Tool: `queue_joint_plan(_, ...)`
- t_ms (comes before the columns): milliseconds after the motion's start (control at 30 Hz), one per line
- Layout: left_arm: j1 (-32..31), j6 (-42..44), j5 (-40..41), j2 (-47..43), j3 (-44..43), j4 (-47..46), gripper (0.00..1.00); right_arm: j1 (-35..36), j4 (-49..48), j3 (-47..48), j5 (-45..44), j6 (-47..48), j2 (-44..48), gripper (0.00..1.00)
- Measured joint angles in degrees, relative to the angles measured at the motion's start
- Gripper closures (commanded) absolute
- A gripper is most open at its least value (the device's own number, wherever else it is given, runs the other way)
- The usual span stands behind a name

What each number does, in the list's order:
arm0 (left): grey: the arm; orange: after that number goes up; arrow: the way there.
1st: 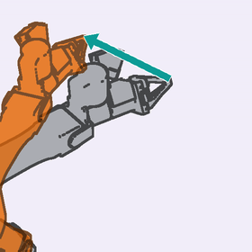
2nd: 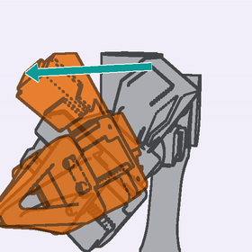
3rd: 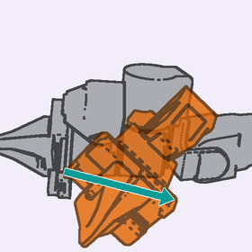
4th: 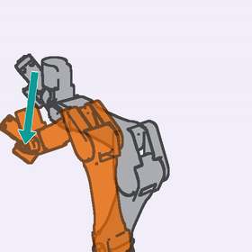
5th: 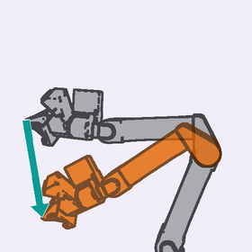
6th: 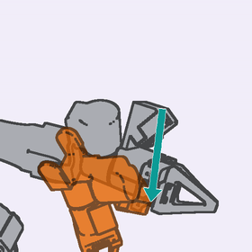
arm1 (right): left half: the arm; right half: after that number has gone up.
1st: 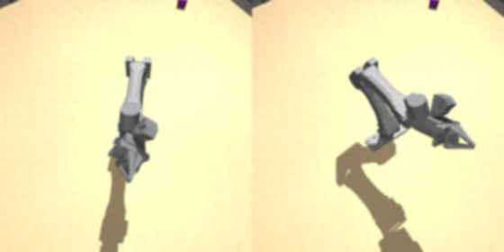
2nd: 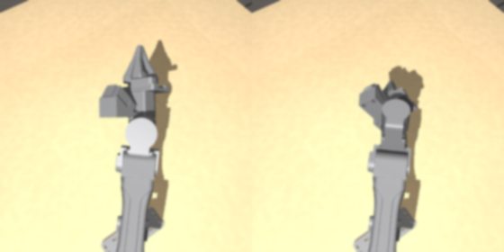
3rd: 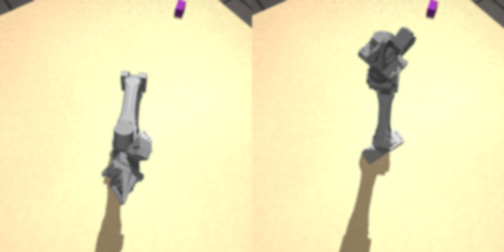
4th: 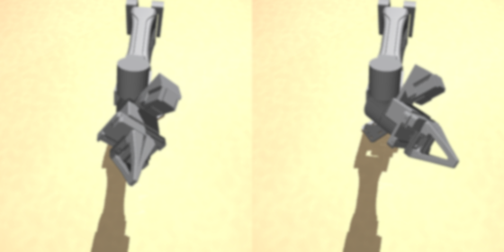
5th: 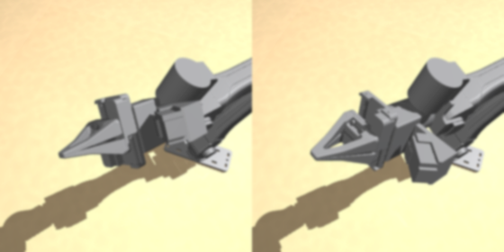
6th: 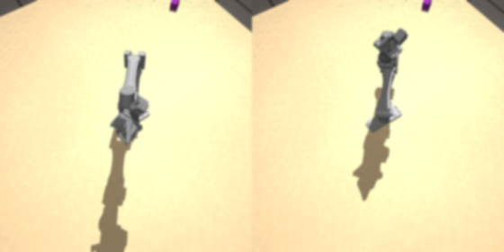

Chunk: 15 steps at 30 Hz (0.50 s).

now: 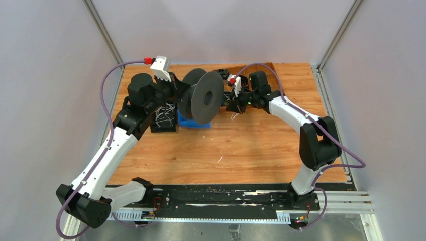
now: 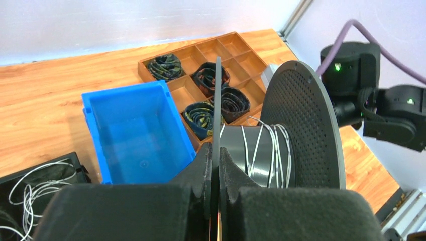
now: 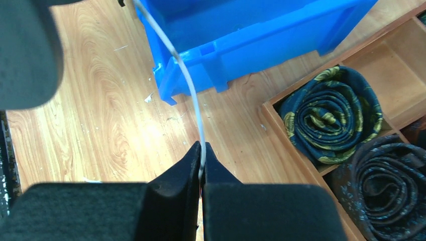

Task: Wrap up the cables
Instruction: Wrap the cable around the cable reel.

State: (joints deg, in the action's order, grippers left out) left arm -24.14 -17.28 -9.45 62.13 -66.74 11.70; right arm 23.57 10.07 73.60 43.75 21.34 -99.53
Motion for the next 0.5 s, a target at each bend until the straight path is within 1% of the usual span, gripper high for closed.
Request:
queue_joint_plan(200, 2.1, -3.0, 0.0, 0.0, 0.1, -0.4, 1.0, 0.0, -3.0, -2.8, 1.7, -2.5, 0.2, 0.99)
queue_joint_plan(500, 2.5, -5.3, -0.1, 0.0, 0.1, -0.8, 1.0, 0.0, -6.8, -4.3, 3.1, -6.1, 0.2, 0.99)
